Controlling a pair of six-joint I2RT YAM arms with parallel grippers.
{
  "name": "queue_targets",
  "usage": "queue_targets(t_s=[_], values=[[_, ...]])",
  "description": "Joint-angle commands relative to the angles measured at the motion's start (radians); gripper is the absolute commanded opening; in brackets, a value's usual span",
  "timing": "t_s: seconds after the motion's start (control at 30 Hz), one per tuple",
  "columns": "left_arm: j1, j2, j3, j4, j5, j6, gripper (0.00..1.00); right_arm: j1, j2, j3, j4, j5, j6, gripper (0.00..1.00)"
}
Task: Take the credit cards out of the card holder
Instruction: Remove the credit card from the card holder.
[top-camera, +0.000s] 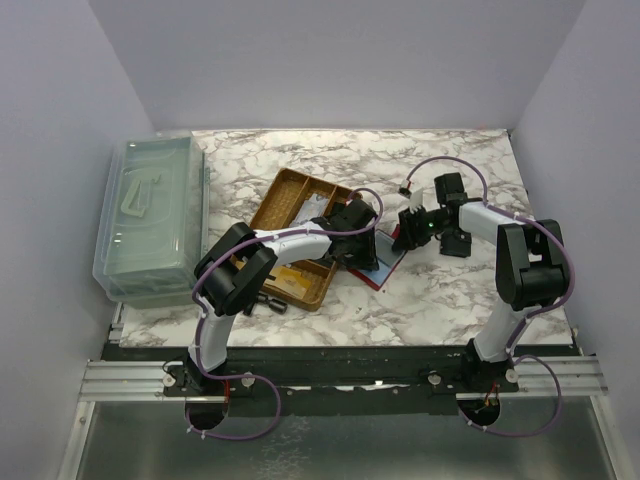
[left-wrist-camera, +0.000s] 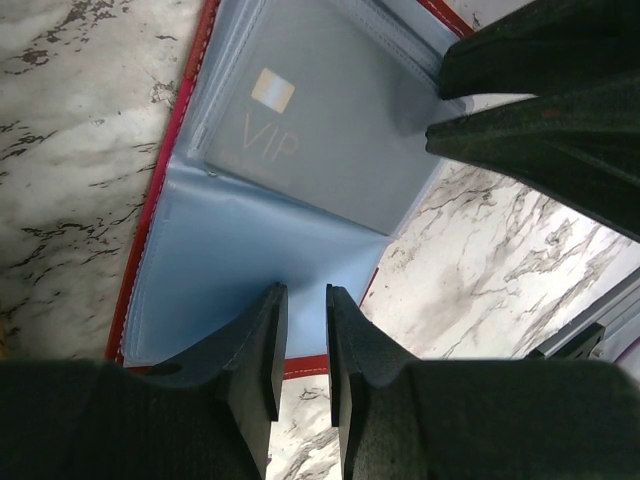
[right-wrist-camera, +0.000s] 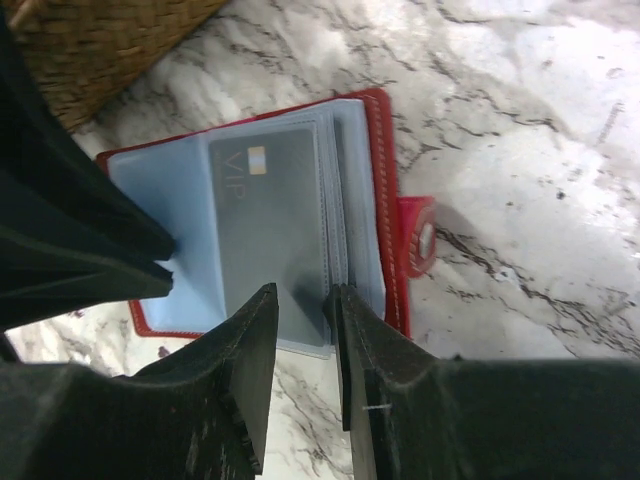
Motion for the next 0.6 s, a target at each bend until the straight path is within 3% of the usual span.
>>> queue_targets(t_s=[0.0,0.13,0.57], values=[[0.011,0.005,-0.03,-0.063,-0.014,0.016,0.29,0.0,-0.008,0.0,-0.082,-0.175,-0.037,0.34],[0.012,0.006,-0.03,-0.061,-0.011,0.017,0.29,0.0,-0.007,0.006,-0.088,-0.193,-0.024,0.36],[0.015,0.0,-0.052,-0.051,-0.01,0.004,0.29,-0.02,-0.026,0.018,-0.024,0.074,0.033,0.39]])
